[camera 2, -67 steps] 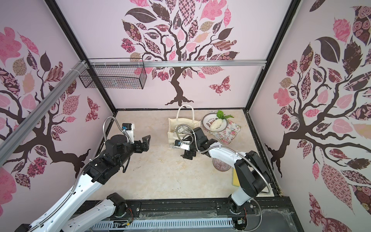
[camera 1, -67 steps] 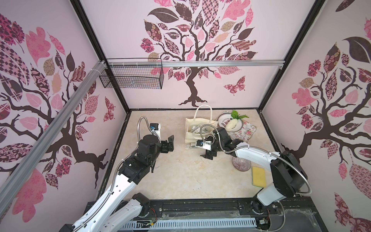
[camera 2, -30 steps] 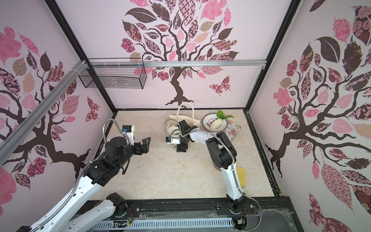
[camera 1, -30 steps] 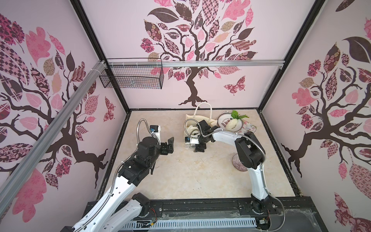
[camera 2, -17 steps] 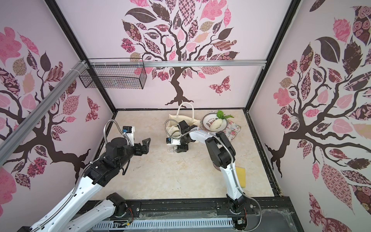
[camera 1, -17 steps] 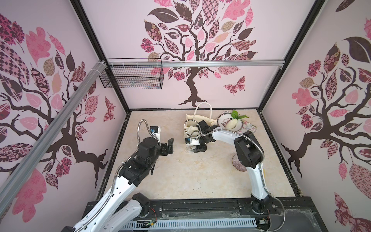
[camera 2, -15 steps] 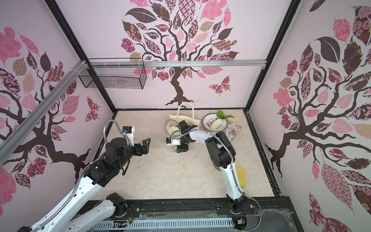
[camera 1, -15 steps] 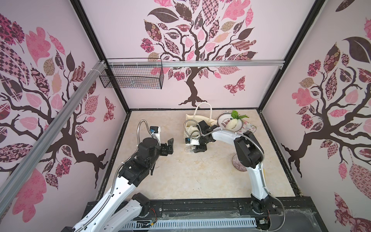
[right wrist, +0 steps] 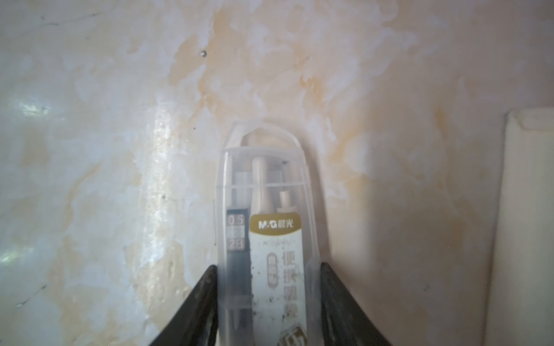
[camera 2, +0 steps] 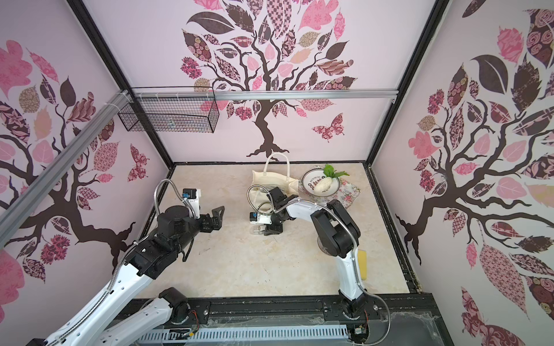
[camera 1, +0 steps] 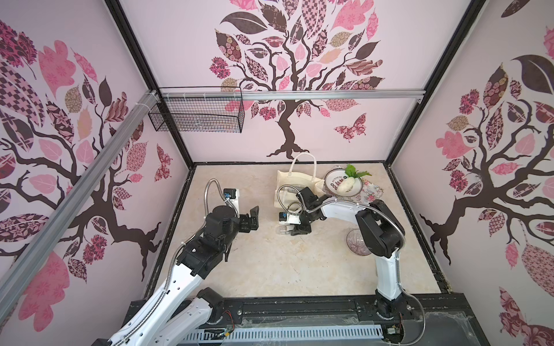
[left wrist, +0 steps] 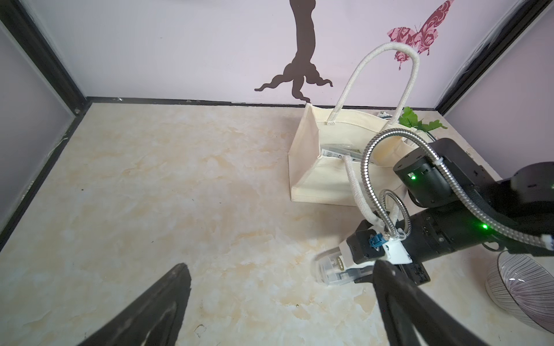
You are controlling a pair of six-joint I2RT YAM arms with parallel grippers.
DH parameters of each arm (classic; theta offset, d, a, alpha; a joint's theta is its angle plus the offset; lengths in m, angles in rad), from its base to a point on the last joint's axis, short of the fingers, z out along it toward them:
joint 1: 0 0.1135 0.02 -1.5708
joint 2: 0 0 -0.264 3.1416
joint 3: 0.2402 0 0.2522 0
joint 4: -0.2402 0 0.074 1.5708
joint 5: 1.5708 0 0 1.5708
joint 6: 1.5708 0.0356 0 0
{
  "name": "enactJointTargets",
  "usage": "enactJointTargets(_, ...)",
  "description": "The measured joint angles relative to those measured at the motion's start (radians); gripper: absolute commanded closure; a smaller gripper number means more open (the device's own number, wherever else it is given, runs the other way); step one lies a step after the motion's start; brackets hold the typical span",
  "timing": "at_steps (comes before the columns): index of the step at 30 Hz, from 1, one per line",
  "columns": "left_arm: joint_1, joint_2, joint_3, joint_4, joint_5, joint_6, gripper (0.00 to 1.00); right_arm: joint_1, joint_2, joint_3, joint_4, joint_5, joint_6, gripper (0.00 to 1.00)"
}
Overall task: Put the compass set into the canvas bag
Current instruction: Pick up the compass set at the center of the board, then place the compass set in the canvas bag.
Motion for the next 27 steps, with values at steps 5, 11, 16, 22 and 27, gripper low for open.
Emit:
enactJointTargets(5,0.001,-0.009,0.000,0.000,-0.013,0.000,0.03,0.014,-0.082,-0.020,0.008,-0.047,0.025,0.63)
enactJointTargets(11,0.001,-0.013,0.000,0.000,-0.026,0.001,0.03,0.027,-0.204,-0.022,0.042,-0.128,0.061,0.63)
enactJointTargets(16,0.002,-0.013,0.000,0.000,-0.034,0.001,0.03,0.028,-0.305,-0.021,0.113,-0.223,0.123,0.63)
enactJointTargets(22,0.002,-0.017,0.000,-0.001,-0.035,0.001,0.03,0.028,-0.365,0.061,0.232,-0.289,0.220,0.64)
enactJointTargets(27,0.002,-0.018,0.000,-0.005,-0.036,0.001,0.03,0.026,-0.380,0.130,0.332,-0.282,0.261,0.63)
